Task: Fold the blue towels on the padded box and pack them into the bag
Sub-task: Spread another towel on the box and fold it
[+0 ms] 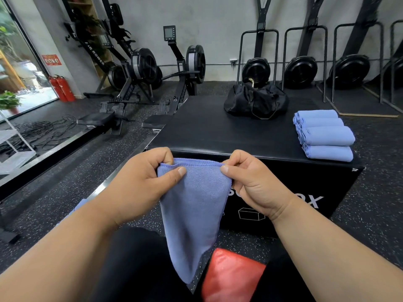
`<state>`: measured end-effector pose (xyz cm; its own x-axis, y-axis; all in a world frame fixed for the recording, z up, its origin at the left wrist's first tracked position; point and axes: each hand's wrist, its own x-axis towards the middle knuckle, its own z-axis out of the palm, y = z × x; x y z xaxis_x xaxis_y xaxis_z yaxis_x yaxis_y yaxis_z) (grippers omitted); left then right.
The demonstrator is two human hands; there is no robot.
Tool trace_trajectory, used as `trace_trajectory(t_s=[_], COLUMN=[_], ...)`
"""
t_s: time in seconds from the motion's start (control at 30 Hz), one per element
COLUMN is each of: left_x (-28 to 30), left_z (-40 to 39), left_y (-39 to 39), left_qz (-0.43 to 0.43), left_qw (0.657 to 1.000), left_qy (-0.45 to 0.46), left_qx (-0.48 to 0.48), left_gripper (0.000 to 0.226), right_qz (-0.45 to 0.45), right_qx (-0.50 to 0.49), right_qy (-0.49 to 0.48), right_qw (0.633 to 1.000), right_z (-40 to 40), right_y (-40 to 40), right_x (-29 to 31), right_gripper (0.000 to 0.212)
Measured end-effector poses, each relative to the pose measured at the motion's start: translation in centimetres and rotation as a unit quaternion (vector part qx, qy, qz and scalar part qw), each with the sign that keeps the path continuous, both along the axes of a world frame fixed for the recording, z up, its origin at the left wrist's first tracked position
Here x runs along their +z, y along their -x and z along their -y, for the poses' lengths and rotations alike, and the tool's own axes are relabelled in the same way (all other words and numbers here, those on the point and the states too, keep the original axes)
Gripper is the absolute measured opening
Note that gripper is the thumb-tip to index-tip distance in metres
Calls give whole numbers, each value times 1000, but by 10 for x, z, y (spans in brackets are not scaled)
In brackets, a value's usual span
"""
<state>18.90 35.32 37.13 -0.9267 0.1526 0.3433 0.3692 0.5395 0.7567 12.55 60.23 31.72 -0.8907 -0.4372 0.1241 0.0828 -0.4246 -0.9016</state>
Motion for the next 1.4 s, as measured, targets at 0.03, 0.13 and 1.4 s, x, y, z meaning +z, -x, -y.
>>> trace_trajectory(t_s=[0.03, 0.13, 1.4], left_x=[-1, -1, 74], left_z=[1, 4, -4], left_y=[0, 3, 56], left_qz=[4, 2, 133], left_qw=[1000, 1000, 991], left_qy=[2, 16, -30], left_qx=[0, 18, 6], left_gripper=[39, 28, 12], right_qz=[-6, -37, -107], right_qx=[-12, -53, -23], right_qy=[-5, -40, -334], right_qw=[1000, 997, 936], right_z=[0, -2, -16], right_y=[0, 0, 23], right_x=[0, 4, -57], right_gripper=[24, 26, 8])
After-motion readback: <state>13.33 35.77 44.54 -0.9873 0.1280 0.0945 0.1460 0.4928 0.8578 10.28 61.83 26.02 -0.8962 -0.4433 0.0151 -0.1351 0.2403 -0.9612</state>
